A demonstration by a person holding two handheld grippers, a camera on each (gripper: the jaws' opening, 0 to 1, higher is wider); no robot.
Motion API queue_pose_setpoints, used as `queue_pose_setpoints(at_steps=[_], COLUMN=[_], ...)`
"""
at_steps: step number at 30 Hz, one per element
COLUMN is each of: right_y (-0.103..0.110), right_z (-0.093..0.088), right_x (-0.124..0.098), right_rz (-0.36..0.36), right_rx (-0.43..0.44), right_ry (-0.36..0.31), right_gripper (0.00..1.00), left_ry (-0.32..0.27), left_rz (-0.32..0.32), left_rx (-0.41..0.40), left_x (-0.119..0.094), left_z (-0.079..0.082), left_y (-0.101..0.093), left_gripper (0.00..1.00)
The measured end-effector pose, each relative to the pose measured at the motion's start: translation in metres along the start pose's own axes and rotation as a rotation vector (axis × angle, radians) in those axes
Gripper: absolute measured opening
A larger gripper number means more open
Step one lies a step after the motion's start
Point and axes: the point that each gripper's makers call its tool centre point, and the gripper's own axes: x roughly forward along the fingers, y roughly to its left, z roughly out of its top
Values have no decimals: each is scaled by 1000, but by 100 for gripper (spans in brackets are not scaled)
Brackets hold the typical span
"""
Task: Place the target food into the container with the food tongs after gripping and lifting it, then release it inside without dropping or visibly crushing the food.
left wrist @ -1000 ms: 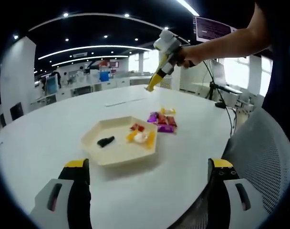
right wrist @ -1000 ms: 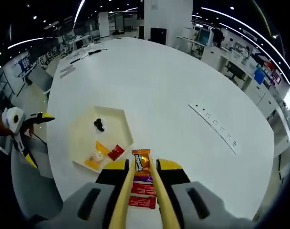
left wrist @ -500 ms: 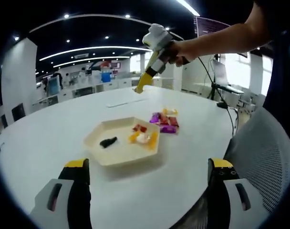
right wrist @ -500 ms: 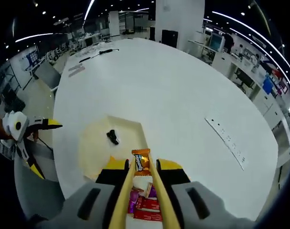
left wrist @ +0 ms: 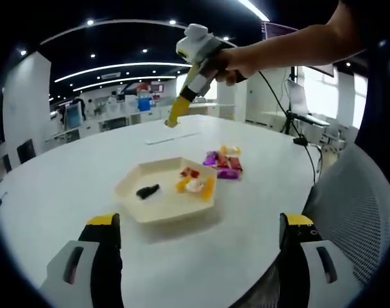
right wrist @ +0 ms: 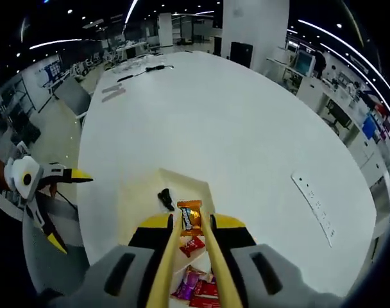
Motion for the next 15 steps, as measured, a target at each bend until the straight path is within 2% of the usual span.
queue_pose_setpoints(at_steps=[8, 15], right_y=[3, 4], right_z=[21, 27], right_x=[4, 8], right_rz=[4, 7], right_rx=[-28, -36], right_ry=[-2, -3], right_gripper=[21, 22], left_ry=[9, 14], left_rz=[-3, -4], left_rx=[5, 10], left_x=[0, 1], left_z=[-1, -2], left_y=[-1, -1], left_gripper=[99, 99])
